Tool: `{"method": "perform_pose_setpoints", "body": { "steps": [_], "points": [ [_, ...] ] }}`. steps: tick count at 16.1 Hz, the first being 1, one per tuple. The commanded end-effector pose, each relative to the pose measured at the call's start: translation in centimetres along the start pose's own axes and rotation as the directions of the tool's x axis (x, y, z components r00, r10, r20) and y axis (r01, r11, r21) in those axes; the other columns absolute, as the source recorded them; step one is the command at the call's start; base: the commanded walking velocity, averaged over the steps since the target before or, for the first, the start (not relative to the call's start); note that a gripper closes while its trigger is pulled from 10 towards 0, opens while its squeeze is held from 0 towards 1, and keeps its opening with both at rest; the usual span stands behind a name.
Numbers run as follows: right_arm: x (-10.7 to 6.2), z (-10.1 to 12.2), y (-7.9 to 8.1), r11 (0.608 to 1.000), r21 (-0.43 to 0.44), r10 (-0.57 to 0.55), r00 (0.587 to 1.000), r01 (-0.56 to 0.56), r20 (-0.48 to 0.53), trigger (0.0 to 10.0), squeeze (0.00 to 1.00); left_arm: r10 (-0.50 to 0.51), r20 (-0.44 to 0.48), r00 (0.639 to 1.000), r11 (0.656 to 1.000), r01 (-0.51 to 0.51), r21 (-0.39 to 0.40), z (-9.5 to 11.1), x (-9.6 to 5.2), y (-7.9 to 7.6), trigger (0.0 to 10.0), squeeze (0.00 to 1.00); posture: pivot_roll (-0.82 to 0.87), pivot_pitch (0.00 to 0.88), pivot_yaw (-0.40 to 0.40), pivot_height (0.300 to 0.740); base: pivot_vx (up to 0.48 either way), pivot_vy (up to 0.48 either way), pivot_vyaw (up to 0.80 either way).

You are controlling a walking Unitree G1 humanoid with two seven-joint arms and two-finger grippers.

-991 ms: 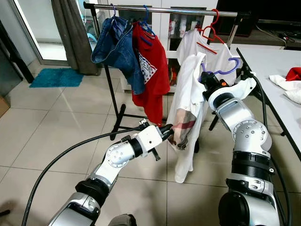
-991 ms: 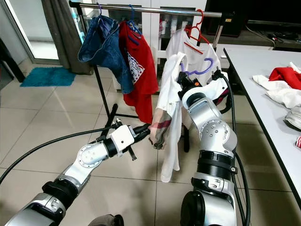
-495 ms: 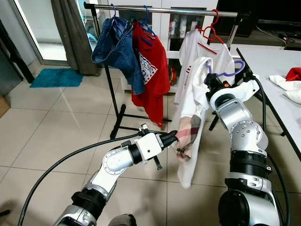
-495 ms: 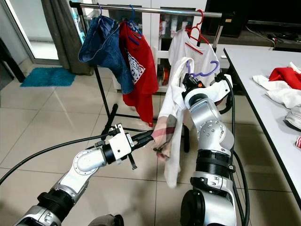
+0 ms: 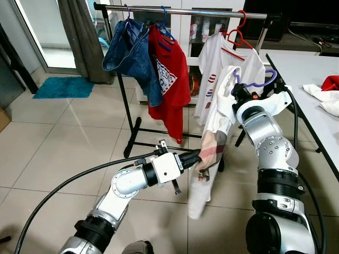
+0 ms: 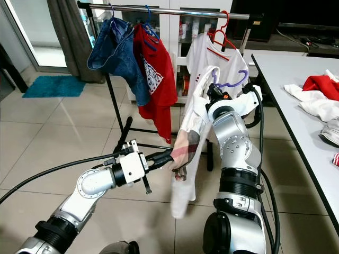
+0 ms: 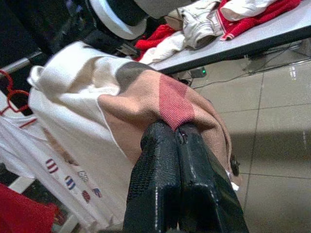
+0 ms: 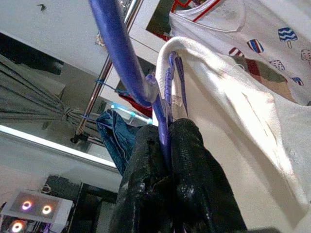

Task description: Hang hanger

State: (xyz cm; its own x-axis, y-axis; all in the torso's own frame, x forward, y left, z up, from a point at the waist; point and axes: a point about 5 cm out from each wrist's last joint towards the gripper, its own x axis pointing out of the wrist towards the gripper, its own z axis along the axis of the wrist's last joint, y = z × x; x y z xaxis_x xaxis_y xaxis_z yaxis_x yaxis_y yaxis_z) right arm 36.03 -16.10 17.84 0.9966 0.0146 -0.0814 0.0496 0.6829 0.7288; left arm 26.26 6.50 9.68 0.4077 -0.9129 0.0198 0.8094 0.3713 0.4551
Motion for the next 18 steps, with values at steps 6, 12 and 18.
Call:
{"method": "perform_pose_setpoints", "body": {
  "steps": [6,12,18],
  "points": [
    [0.4,0.7,1.2,0.999,-0.033,0.033,0.999,-0.032,0.023,10.0,0.00,0.008,-0.115,0.993,0.990,-0.024,-0.140,-1.1,-0.3,0.6,10.0,1.00,-0.01,0.000,0.027,0.740,0.000,0.000,0.00],
    [0.4,0.7,1.1,0.999,-0.039,0.031,0.999,-0.030,0.025,10.0,0.00,-0.024,-0.108,0.994,0.987,0.007,-0.160,-0.9,-0.5,0.5,10.0,1.00,0.00,0.000,0.030,0.740,0.000,0.000,0.00],
    [0.4,0.7,1.1,0.999,-0.039,0.031,0.999,-0.030,0.025,10.0,0.00,-0.024,-0.108,0.994,0.987,0.007,-0.160,-0.9,-0.5,0.5,10.0,1.00,0.00,0.000,0.030,0.740,0.000,0.000,0.00]
  ]
}}
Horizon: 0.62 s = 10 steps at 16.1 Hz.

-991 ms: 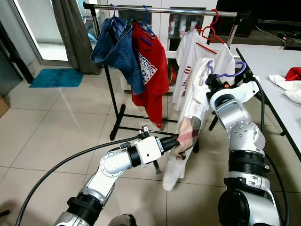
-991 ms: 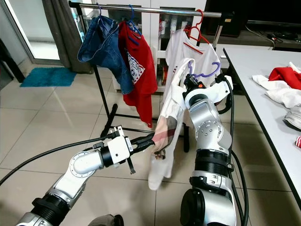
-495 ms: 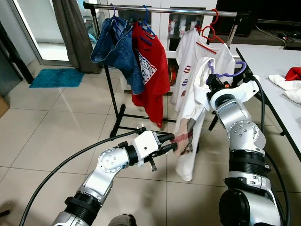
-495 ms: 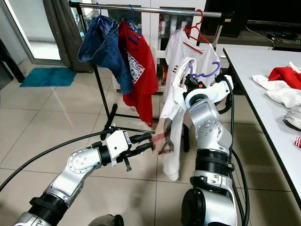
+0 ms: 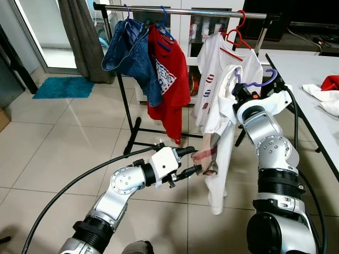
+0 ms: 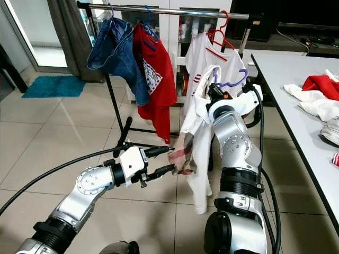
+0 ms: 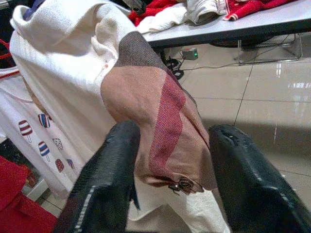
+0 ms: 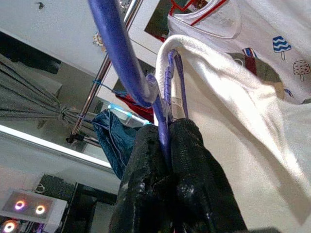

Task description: Hang hanger

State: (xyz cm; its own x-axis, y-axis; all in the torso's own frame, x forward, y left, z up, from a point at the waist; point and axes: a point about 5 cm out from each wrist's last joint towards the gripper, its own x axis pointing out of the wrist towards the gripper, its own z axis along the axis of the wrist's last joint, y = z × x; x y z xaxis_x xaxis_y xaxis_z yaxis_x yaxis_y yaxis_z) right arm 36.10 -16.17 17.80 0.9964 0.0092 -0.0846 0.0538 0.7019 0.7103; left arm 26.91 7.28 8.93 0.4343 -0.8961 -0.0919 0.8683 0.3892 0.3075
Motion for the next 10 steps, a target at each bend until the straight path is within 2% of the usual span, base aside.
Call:
{"method": "perform_pose_setpoints", "body": {
  "steps": [1,5,6,7,8,10],
  "points": [
    [0.3,0.7,1.2,0.999,-0.013,0.036,0.999,-0.036,0.025,10.0,0.00,-0.002,0.005,1.000,1.000,0.002,-0.001,0.2,0.0,0.0,10.0,1.00,0.00,0.000,0.030,0.740,0.000,0.000,0.00],
    [0.3,0.7,1.2,0.999,-0.013,0.036,0.999,-0.036,0.025,10.0,0.00,-0.002,0.005,1.000,1.000,0.002,-0.001,0.2,0.0,0.0,10.0,1.00,0.00,0.000,0.030,0.740,0.000,0.000,0.00],
    [-1.8,-0.2,-2.3,0.963,-0.268,-0.006,1.000,0.004,-0.005,10.0,0.00,0.145,-0.061,0.988,0.982,-0.151,-0.112,-0.4,-1.3,1.2,10.0,0.00,-0.03,0.000,0.106,0.740,0.000,0.000,0.00],
    [-5.1,-2.4,-5.8,0.832,-0.554,-0.055,0.993,-0.013,-0.107,10.0,0.00,0.336,-0.175,0.926,0.908,-0.367,-0.199,-1.5,-3.2,2.5,10.0,0.00,-0.03,0.000,0.103,0.740,0.000,0.000,0.00],
    [-5.9,-2.9,-6.4,0.799,-0.600,-0.067,0.989,-0.028,-0.135,10.0,0.00,0.370,-0.201,0.907,0.888,-0.409,-0.209,-1.8,-3.6,2.7,10.0,0.00,-0.03,0.000,0.103,0.740,0.000,0.000,0.00],
    [-5.8,-3.0,-6.7,0.804,-0.594,-0.071,0.988,-0.024,-0.136,10.0,0.00,0.373,-0.201,0.906,0.888,-0.411,-0.207,-1.6,-3.6,2.6,10.0,0.00,0.01,0.000,0.083,0.740,0.000,0.000,0.00]
  ]
}}
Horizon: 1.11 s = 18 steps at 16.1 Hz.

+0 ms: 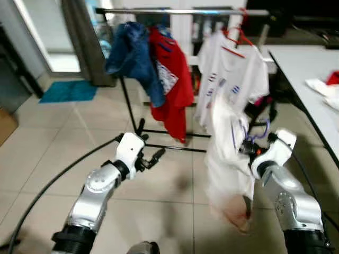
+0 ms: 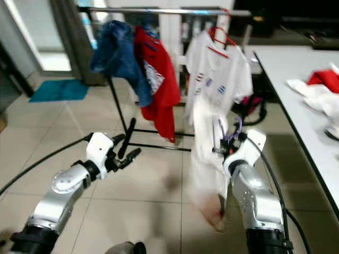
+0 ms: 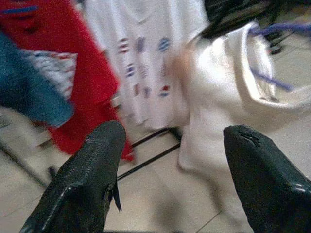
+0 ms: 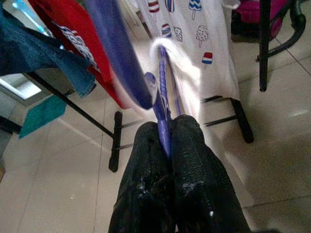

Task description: Hang hanger

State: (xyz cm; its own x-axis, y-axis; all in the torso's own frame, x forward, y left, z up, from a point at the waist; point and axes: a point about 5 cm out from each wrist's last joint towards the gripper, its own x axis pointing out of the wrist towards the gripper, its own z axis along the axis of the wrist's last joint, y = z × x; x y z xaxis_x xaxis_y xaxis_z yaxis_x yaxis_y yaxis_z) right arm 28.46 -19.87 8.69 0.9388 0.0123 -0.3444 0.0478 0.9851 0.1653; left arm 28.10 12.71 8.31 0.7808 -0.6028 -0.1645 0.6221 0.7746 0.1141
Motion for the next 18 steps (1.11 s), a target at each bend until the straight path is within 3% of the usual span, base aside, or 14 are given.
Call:
{"method": "perform_pose_setpoints", "body": {
  "steps": [1,4,6,7,10,12,15,18],
  "points": [
    [0.5,2.8,1.5,0.998,-0.028,0.061,0.992,-0.058,0.108,10.0,0.00,-0.021,0.011,1.000,1.000,0.021,0.005,0.5,0.2,-0.8,10.0,0.00,0.02,0.000,0.074,0.740,0.000,0.000,0.00],
    [0.2,2.3,1.6,0.995,-0.082,0.056,0.994,-0.049,0.095,10.0,0.00,0.060,0.000,0.998,0.998,-0.060,0.001,0.8,-0.5,-0.4,10.0,0.00,0.02,0.000,0.079,0.740,0.000,0.000,0.00],
    [-0.8,1.7,0.6,0.973,-0.210,-0.073,0.989,0.099,0.130,10.0,0.00,0.153,-0.009,0.988,0.988,-0.154,-0.017,0.6,-0.2,0.2,10.0,0.00,-0.03,0.000,0.105,0.740,0.000,0.000,0.00],
    [-1.3,1.6,0.2,0.965,-0.222,-0.105,0.983,0.138,0.153,10.0,0.00,0.156,0.004,0.988,0.987,-0.155,-0.040,0.7,0.1,0.1,10.0,0.00,-0.04,0.000,0.110,0.740,0.000,0.000,0.00],
    [-2.8,0.9,-0.3,0.992,-0.063,-0.094,0.982,0.105,0.161,10.0,0.00,0.135,0.017,0.991,0.989,-0.133,-0.059,1.2,0.8,-0.7,10.0,0.00,-0.04,0.000,0.102,0.740,0.092,0.000,0.00],
    [-2.8,0.4,-0.4,0.995,-0.021,-0.090,0.986,0.094,0.139,10.0,0.00,0.150,0.020,0.988,0.987,-0.149,-0.058,1.5,0.6,-0.9,10.0,0.00,0.01,0.000,0.074,0.740,0.294,0.000,0.00],
    [-1.7,0.7,0.3,0.993,-0.070,-0.085,0.989,0.094,0.123,10.0,0.00,0.183,0.018,0.983,0.981,-0.181,-0.067,1.5,-0.1,-0.4,10.0,0.00,0.02,0.000,0.075,0.740,0.363,0.000,0.00],
    [-1.3,1.5,1.1,0.991,-0.100,-0.069,0.987,0.084,0.142,10.0,0.00,0.173,0.015,0.985,0.983,-0.172,-0.057,1.7,0.3,0.0,10.0,0.00,-0.01,0.000,0.105,0.740,0.404,0.000,0.53]
  ]
}}
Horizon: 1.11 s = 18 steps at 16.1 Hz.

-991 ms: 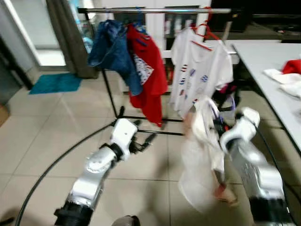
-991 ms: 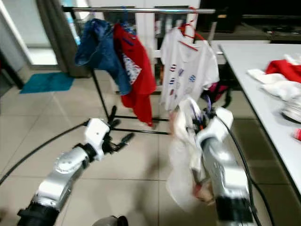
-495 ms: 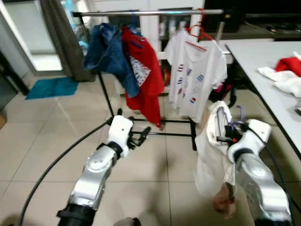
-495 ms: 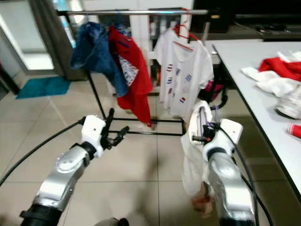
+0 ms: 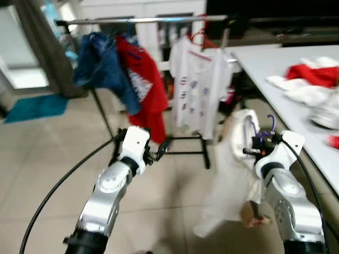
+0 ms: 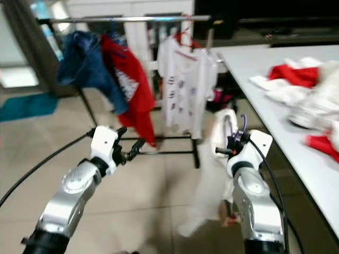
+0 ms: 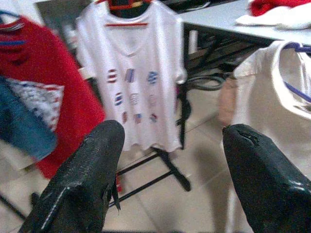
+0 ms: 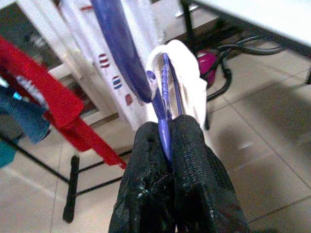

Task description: Hang hanger

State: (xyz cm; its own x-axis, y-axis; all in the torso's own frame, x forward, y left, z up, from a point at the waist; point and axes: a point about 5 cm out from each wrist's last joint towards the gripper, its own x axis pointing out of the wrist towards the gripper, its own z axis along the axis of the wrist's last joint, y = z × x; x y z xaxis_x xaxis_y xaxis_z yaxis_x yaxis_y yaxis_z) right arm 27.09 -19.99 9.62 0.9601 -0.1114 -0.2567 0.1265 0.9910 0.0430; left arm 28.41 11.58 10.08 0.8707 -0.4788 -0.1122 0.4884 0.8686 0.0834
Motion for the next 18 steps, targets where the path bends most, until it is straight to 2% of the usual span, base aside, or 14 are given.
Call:
{"method": "perform_pose_setpoints", "body": {
  "steps": [1,5,7,9,12,15,18],
  "points": [
    [0.2,1.4,1.1,0.999,0.024,0.028,0.998,-0.029,0.054,10.0,0.00,0.006,-0.011,1.000,1.000,-0.006,0.006,0.1,0.2,0.6,10.0,0.00,-0.01,0.000,0.109,0.740,0.409,0.000,0.00],
    [0.2,1.2,1.1,0.997,0.067,0.026,0.998,-0.030,0.054,10.0,0.00,-0.004,-0.006,1.000,1.000,0.004,0.011,0.7,0.8,0.4,10.0,0.00,0.02,0.000,0.097,0.740,0.427,0.000,0.00],
    [0.8,0.9,1.0,0.997,0.067,0.024,0.999,-0.026,0.023,10.0,0.00,-0.008,0.000,1.000,1.000,0.008,-0.005,0.9,0.9,0.1,10.0,0.00,0.02,0.000,0.084,0.740,0.454,0.000,0.00],
    [1.3,1.6,1.5,0.998,0.040,0.051,0.998,-0.053,0.035,10.0,0.00,0.018,-0.001,1.000,1.000,-0.018,-0.018,0.9,0.8,0.3,10.0,0.00,0.02,0.000,0.077,0.740,0.454,0.000,0.00],
    [0.8,1.8,1.8,0.996,-0.017,0.083,0.996,-0.082,0.039,10.0,0.00,0.025,-0.018,1.000,1.000,-0.025,-0.005,0.5,0.5,0.9,10.0,0.00,0.00,0.009,0.083,0.740,0.454,0.000,0.00],
    [0.3,1.0,1.2,0.998,0.004,0.059,0.998,-0.060,0.014,10.0,0.00,0.041,-0.025,0.999,0.999,-0.041,-0.001,0.4,0.3,1.4,10.0,0.00,0.01,0.001,0.075,0.740,0.454,0.000,0.00],
    [0.9,1.6,1.8,0.994,-0.048,0.098,0.995,-0.096,0.029,10.0,0.00,0.060,-0.011,0.998,0.998,-0.060,-0.016,0.9,0.3,1.8,10.0,0.00,0.01,0.005,0.081,0.740,0.459,0.000,0.27]
  ]
}}
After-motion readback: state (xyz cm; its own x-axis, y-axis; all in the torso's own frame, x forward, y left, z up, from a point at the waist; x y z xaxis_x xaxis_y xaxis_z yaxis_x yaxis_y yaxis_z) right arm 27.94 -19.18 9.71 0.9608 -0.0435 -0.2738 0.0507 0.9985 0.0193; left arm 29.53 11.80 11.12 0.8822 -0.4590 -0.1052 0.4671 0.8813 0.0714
